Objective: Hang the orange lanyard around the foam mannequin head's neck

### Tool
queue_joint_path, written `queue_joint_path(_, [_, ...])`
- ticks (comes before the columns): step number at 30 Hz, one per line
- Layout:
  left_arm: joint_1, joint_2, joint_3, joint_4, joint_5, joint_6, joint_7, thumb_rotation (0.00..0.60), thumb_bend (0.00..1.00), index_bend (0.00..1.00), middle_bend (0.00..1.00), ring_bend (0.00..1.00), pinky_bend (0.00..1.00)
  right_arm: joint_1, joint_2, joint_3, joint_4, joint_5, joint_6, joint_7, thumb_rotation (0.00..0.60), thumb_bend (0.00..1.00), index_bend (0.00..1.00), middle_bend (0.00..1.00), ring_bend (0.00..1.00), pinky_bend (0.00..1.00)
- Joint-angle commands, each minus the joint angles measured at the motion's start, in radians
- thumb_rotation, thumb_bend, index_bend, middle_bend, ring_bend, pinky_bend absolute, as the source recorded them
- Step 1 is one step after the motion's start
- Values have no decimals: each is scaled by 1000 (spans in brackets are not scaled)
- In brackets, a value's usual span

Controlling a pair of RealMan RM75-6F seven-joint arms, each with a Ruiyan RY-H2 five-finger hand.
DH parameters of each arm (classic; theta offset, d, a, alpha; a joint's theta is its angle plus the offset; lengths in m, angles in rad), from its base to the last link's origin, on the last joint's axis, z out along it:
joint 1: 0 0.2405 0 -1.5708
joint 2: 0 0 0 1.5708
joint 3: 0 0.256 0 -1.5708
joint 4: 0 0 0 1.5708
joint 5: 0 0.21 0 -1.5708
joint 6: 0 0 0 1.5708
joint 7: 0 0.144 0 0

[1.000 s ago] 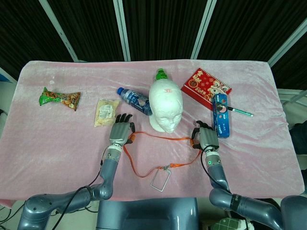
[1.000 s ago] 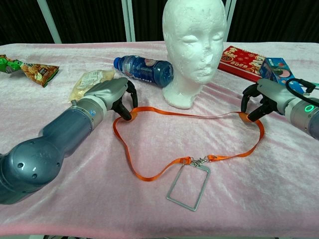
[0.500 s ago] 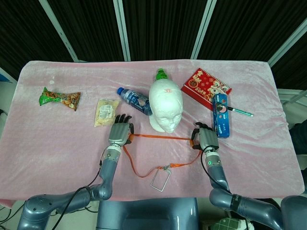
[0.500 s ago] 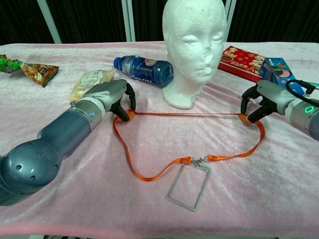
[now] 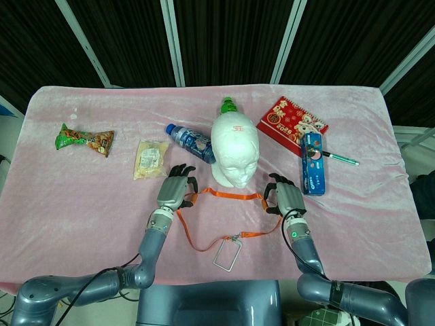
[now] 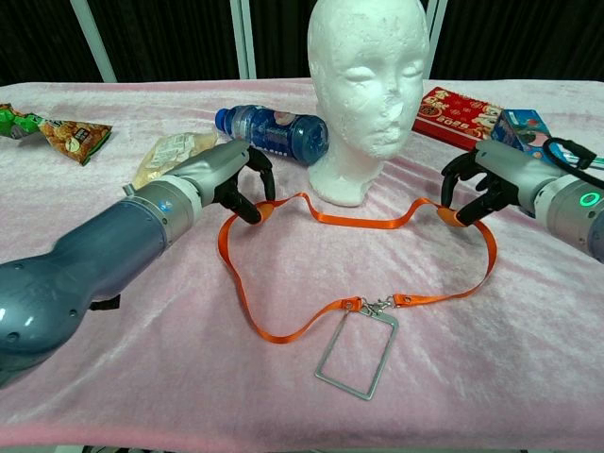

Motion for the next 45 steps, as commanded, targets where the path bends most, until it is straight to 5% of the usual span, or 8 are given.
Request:
queue_joint_path(1, [49,75,35,-102,65,31,-49,600,479,599,144,0,0,-39,56,-12,-93,-59,44,31,600,508,789,160,153,167])
queue_joint_path(11, [142,302,130,-400,255,101,-124,600,471,607,151,0,0,-164,245,-46,-349,-251,161,156,600,507,790,160,162,167])
queue_joint_path(20, [172,411,93,-528,338,178,-196,600,466,604,154,0,0,-214,386,-20,-493,-376,226,221,600,507,790,160,162,167])
queue_joint_path(28, [143,423,6,-533,331,191,-266,600,460,601,154,0,0,-169,472,61,-552,-344,193,207,600,507,790,160,163,173])
queue_joint_path(45, [38,333,-120,-340,300,185,-406,600,439,604,157,0,0,11,560,215,-510,-49,0,206,600,508,790,161,163,173])
